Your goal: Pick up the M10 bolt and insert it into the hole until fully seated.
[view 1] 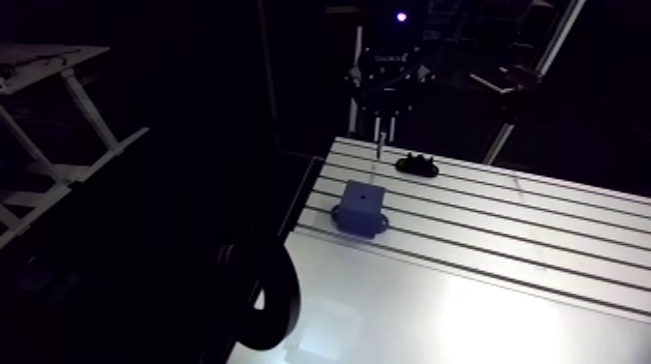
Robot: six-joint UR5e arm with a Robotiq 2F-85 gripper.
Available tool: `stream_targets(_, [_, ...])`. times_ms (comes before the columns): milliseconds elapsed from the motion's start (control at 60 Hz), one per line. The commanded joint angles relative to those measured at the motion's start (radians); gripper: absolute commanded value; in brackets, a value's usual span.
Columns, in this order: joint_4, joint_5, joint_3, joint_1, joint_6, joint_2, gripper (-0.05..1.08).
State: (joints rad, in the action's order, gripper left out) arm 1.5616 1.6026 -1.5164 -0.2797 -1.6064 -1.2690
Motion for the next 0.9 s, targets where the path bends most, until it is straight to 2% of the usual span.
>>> stream_targets(17, [0.016, 0.027, -0.009, -0.004, 0.007, 0.025, 1.08])
stream_targets(250, [0.016, 0.03, -0.006, -0.019, 0.01, 0.047, 1.08])
stream_targets(467, [0.03, 0.065, 0.001, -0.039, 0.01, 0.068, 1.08])
stream_targets(900, [0.046, 0.063, 0.006, -0.048, 0.006, 0.09, 1.08])
